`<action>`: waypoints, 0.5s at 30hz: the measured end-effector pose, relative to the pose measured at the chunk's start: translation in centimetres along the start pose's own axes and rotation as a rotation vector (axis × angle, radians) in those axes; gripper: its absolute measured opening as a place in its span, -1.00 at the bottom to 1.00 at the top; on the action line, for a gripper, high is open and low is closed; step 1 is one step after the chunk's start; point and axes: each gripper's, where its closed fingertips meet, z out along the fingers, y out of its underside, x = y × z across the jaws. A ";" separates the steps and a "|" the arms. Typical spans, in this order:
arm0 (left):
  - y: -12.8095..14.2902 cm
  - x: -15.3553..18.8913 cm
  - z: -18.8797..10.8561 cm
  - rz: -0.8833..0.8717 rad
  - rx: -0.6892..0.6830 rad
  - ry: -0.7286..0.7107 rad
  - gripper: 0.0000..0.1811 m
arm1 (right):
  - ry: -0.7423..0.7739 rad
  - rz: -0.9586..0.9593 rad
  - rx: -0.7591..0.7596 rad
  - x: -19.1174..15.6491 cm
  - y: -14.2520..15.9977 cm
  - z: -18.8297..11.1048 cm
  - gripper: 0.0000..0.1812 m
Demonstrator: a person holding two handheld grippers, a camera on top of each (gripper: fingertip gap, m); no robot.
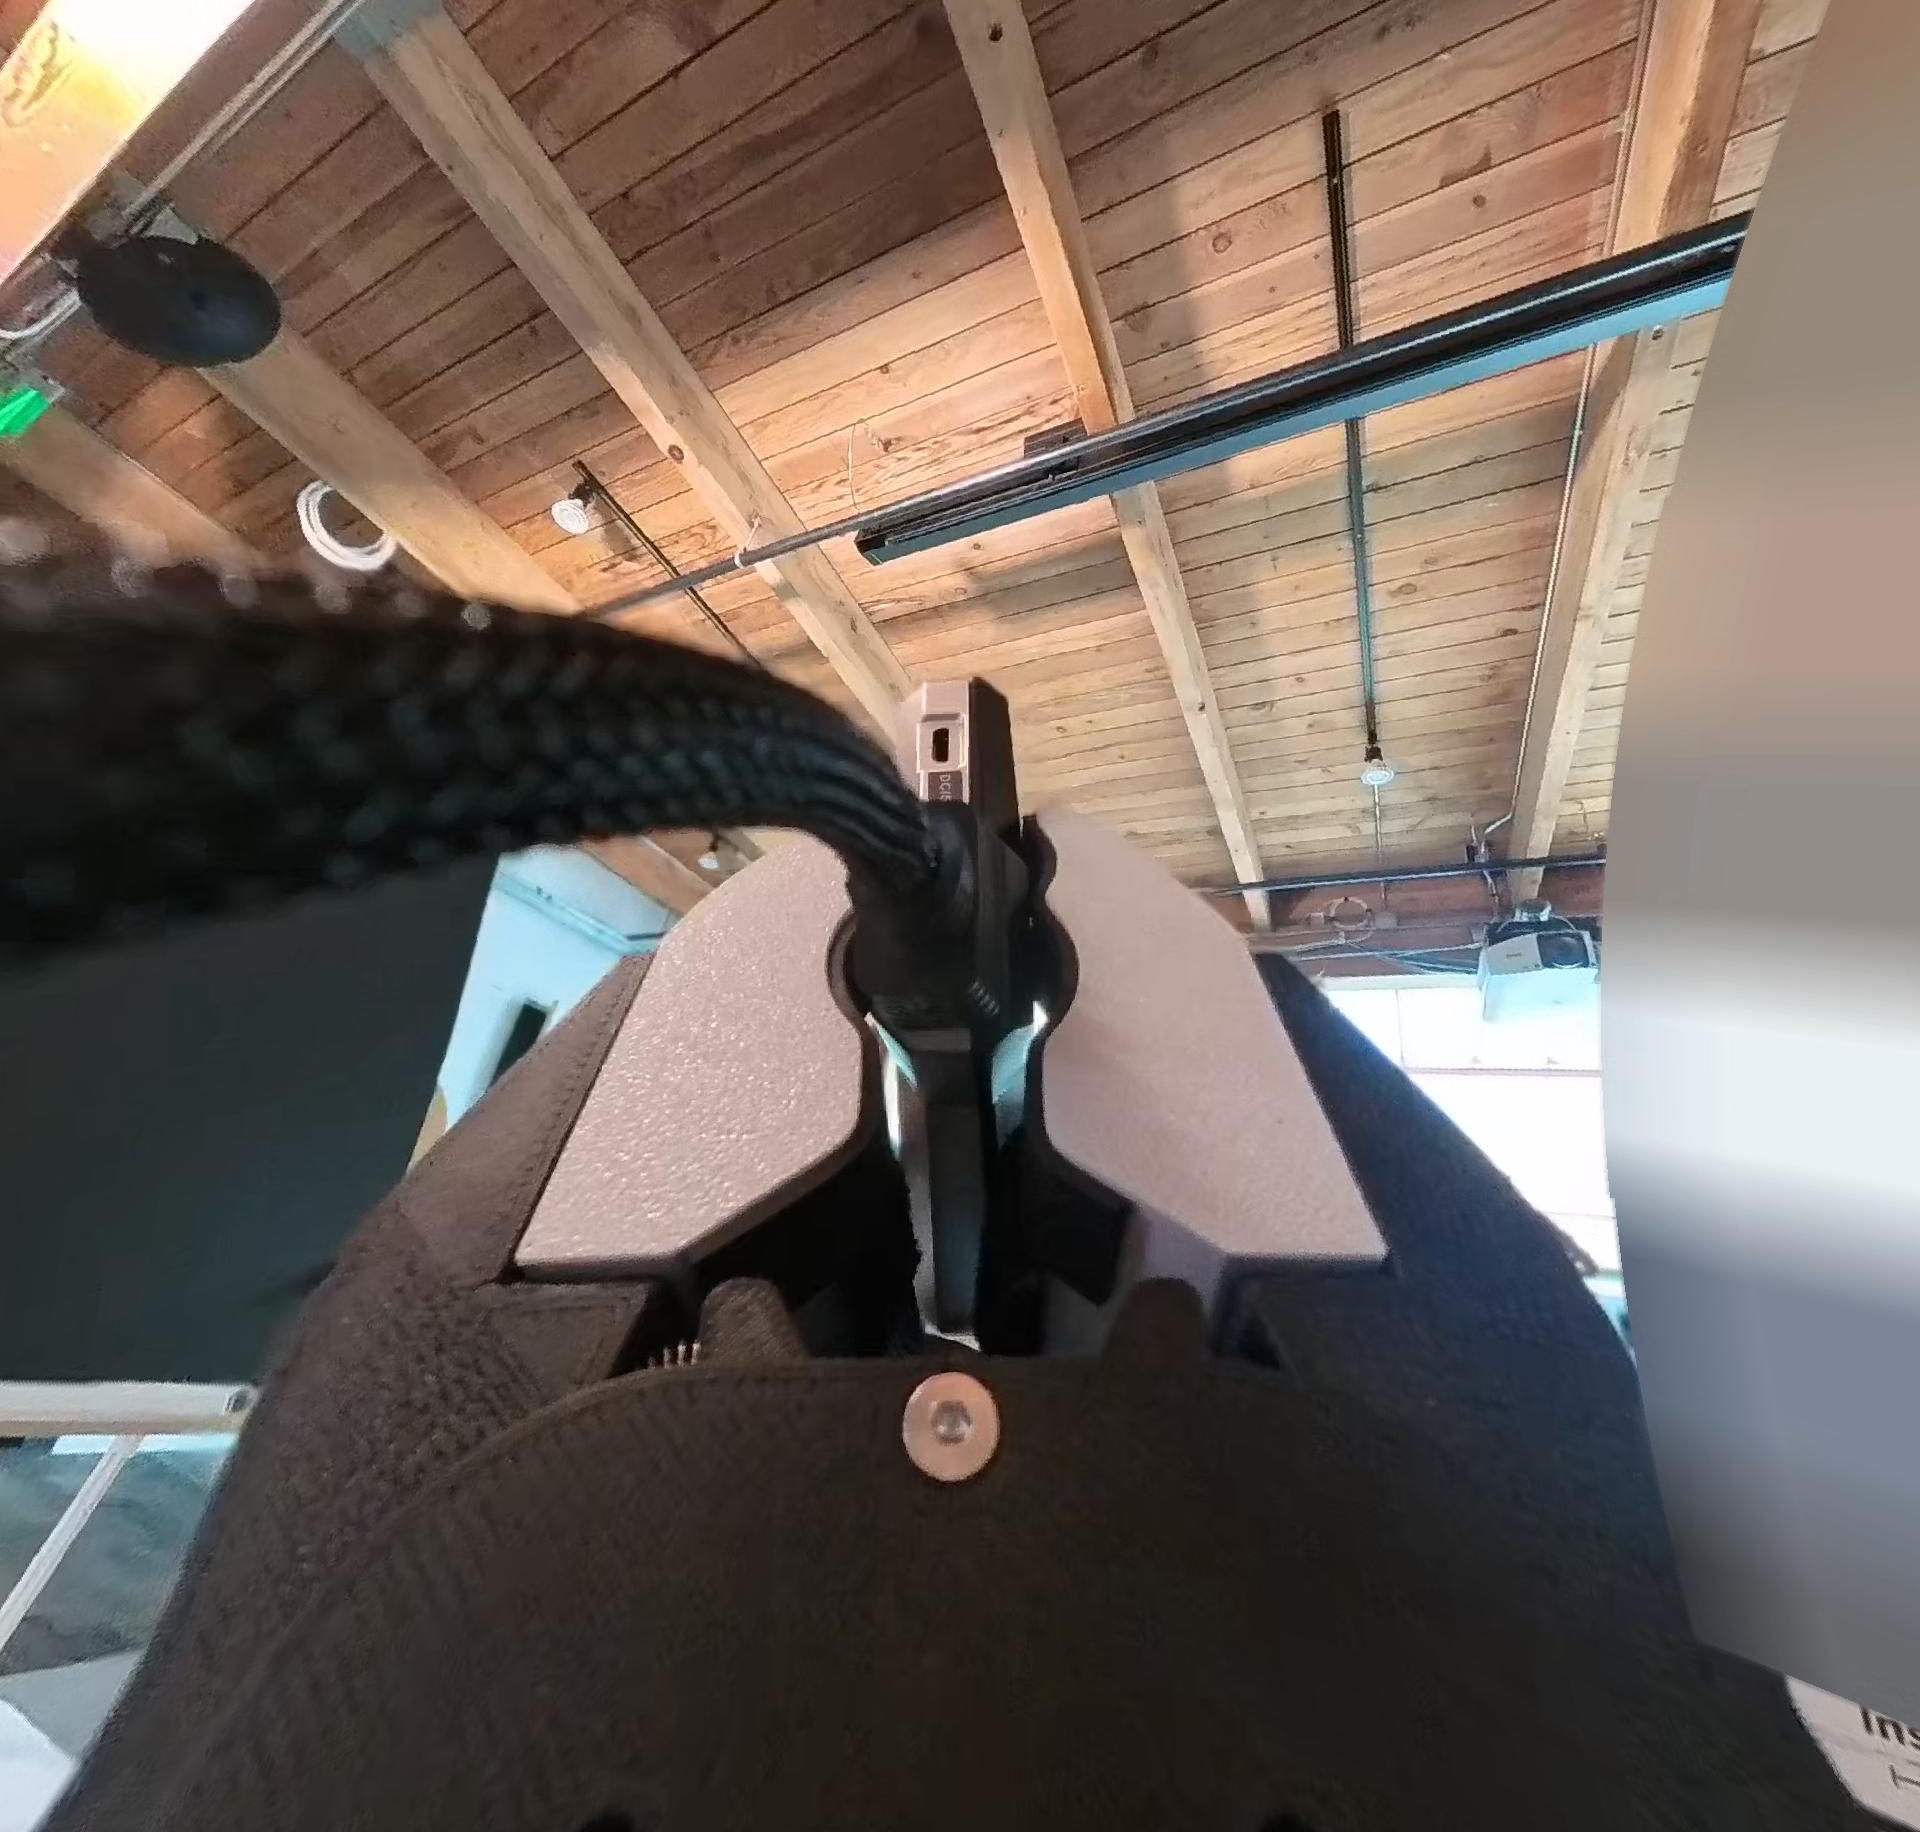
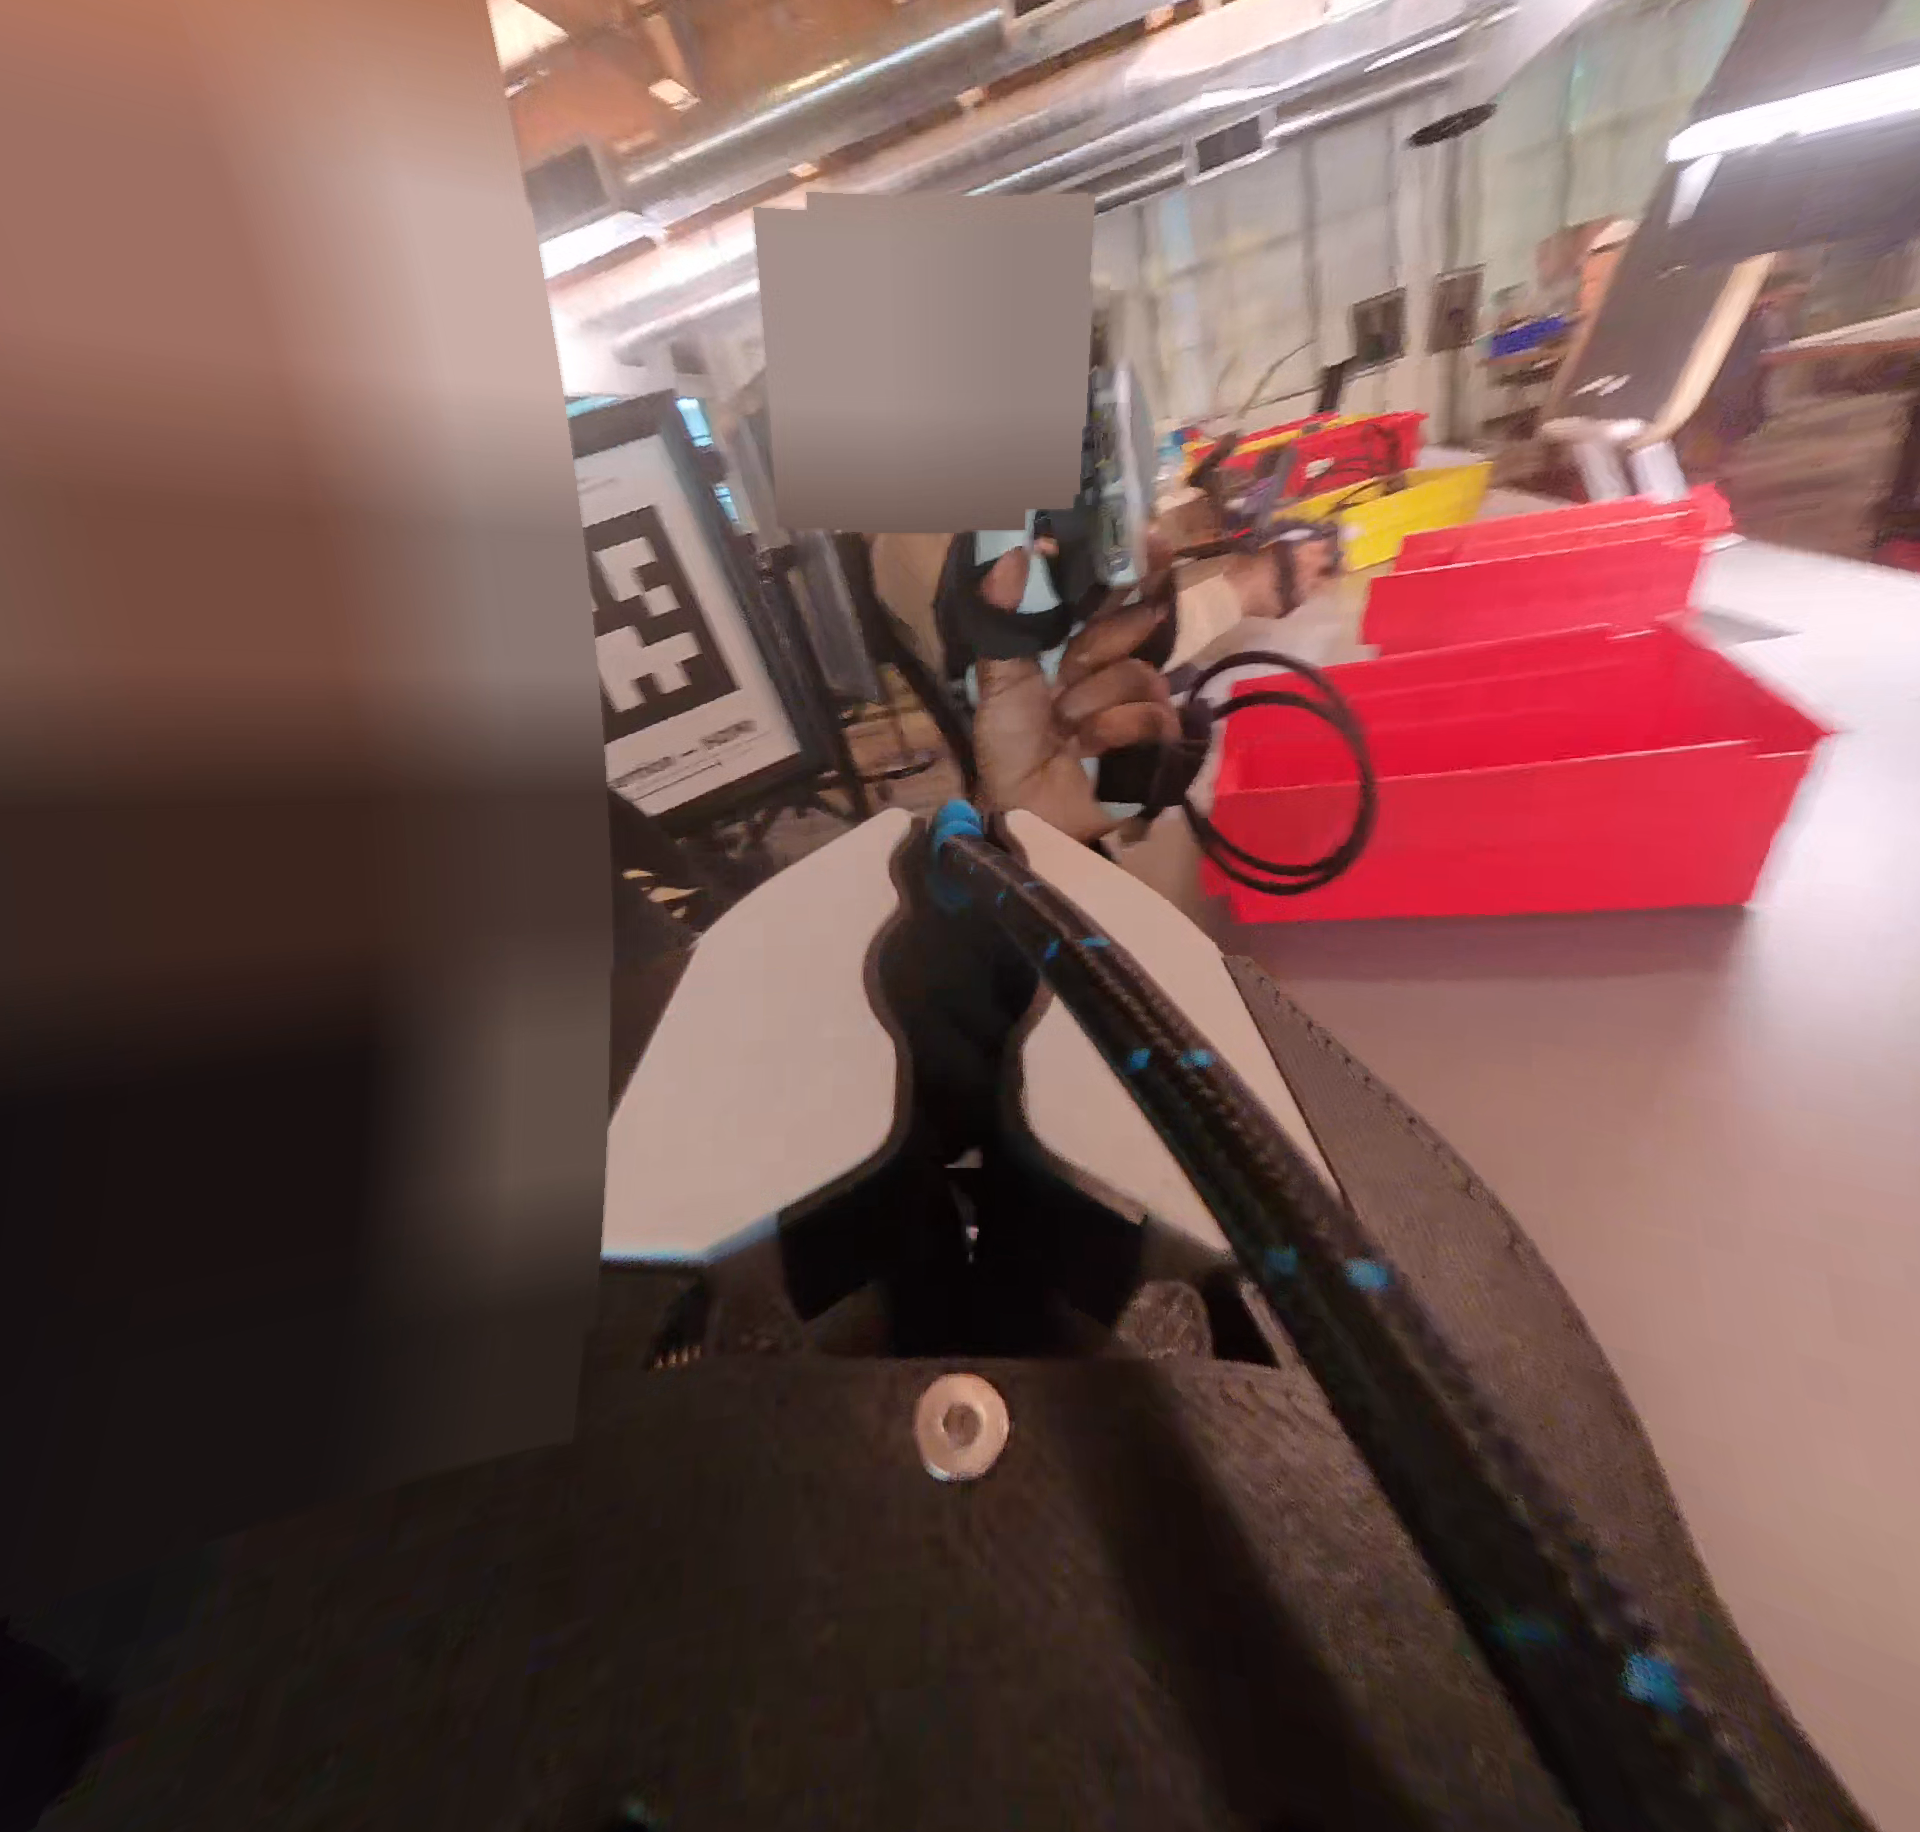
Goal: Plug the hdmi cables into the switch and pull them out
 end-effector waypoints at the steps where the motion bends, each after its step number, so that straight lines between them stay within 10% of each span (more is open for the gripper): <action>1: 0.3 -0.1 0.1 0.003 -0.020 0.000 -0.75 | 0.065 -0.026 0.022 0.5 -0.6 -1.2 -0.84; 15: 4.3 1.3 0.9 -0.042 -0.169 0.086 -0.75 | 0.432 -0.141 0.447 3.6 -8.4 -16.3 -0.88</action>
